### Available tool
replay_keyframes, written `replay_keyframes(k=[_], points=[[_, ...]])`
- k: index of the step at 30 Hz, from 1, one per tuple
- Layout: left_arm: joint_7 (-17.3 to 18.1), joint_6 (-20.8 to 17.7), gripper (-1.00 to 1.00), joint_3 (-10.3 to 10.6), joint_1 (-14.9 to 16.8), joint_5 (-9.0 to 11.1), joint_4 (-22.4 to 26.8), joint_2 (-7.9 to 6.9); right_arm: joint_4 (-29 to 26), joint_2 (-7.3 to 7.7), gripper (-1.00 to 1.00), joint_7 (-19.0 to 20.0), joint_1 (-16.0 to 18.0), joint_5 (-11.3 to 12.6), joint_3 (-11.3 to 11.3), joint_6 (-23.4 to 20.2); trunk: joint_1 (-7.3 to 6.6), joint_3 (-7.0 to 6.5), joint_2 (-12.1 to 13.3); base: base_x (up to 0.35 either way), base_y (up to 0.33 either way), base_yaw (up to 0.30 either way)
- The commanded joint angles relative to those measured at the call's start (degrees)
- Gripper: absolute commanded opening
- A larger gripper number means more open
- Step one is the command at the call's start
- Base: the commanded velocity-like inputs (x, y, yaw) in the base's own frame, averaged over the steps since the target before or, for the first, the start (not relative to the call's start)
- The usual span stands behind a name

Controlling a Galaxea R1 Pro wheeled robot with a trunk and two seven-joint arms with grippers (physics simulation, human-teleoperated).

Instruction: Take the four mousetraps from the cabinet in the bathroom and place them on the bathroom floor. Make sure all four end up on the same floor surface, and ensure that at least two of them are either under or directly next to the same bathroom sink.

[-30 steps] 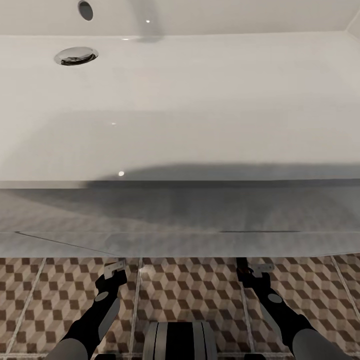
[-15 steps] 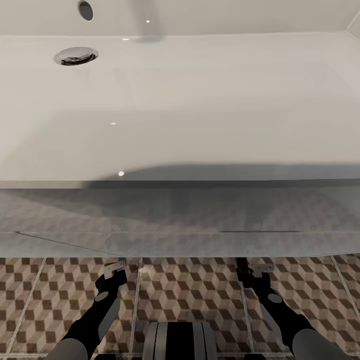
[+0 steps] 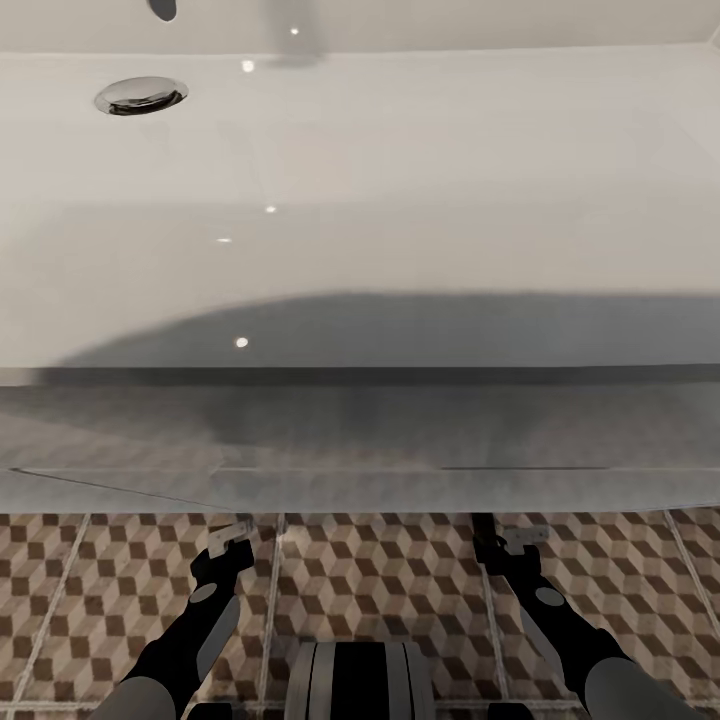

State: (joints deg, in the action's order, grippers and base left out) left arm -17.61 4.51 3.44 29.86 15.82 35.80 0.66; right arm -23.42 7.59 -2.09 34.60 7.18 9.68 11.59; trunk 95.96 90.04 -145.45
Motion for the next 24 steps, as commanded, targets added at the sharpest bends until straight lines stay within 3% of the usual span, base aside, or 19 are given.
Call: replay_keyframes(k=[1, 24], points=[[-0.23, 0.27, -1.00, 0.34, 0.04, 0.44, -0.02, -0.03, 0.04, 0.06, -1.00, -0.02, 0.01, 0.78, 0.45, 0.23, -0.01, 0.03, -0.01, 0.000, 0.000, 0.000], [-0.23, 0.26, -1.00, 0.32, 0.03, 0.44, -0.02, -0.02, 0.04, 0.06, -1.00, -0.02, 0.02, 0.74, 0.51, 0.37, -0.01, 0.03, -0.01, 0.000, 0.000, 0.000]])
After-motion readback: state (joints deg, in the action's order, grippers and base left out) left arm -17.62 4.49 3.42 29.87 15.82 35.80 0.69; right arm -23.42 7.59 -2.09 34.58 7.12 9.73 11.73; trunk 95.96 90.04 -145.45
